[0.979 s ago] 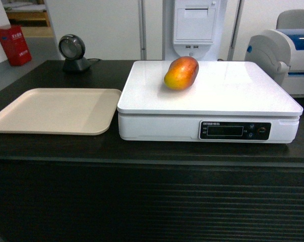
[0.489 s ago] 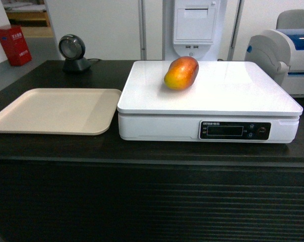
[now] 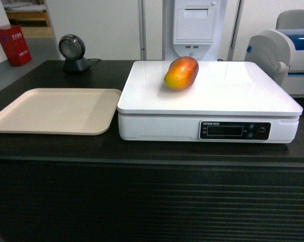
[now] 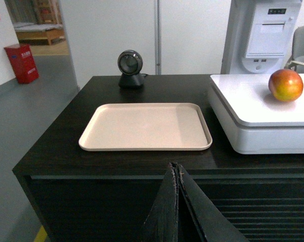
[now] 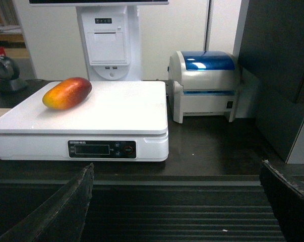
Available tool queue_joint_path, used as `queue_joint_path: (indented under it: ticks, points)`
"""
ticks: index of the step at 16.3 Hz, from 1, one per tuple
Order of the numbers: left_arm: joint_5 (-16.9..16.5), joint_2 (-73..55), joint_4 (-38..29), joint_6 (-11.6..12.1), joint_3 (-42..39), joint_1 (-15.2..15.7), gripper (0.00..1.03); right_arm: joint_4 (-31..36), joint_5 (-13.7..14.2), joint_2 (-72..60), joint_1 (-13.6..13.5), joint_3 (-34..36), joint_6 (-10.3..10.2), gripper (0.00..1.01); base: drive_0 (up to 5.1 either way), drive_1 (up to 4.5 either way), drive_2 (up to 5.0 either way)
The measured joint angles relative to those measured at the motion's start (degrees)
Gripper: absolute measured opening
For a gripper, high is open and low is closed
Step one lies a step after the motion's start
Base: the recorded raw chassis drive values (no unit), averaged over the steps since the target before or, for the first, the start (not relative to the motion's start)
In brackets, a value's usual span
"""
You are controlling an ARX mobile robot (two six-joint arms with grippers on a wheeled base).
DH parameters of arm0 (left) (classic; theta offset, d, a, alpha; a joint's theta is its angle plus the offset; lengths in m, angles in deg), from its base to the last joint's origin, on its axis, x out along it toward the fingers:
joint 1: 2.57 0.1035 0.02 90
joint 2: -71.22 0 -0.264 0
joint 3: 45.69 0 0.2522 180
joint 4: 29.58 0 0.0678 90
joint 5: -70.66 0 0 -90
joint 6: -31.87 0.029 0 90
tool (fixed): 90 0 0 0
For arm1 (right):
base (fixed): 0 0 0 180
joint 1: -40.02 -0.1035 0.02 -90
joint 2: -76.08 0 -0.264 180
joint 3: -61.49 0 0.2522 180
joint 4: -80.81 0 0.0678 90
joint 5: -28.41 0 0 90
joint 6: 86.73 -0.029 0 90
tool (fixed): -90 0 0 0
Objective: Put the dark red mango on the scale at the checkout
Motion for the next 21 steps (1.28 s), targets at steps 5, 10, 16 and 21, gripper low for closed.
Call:
queue_joint_path:
  ticks: [5, 10, 16, 21]
  points:
    - [0.0, 0.0, -0.2, -0.1, 0.0, 0.0, 0.18, -0.1, 0.0, 0.0, 0.0, 0.0, 0.0, 0.98, 0.0, 0.00, 0.0]
    - [0.0, 0.0, -0.2, -0.1, 0.0, 0.0, 0.76, -0.1, 0.0, 0.0, 0.0, 0.0, 0.0, 0.98, 0.0, 0.00, 0.0]
    - [0.0, 0.0, -0.2, 0.0, 0.0, 0.0, 0.98, -0.1, 0.0, 0.0, 0.0, 0.0, 0.0, 0.98, 0.0, 0.00, 0.0]
    - [0.0, 0.0, -0.2, 0.0, 0.0, 0.0, 0.98, -0.1, 0.0, 0.0, 0.0, 0.0, 0.0, 0.98, 0.0, 0.00, 0.0]
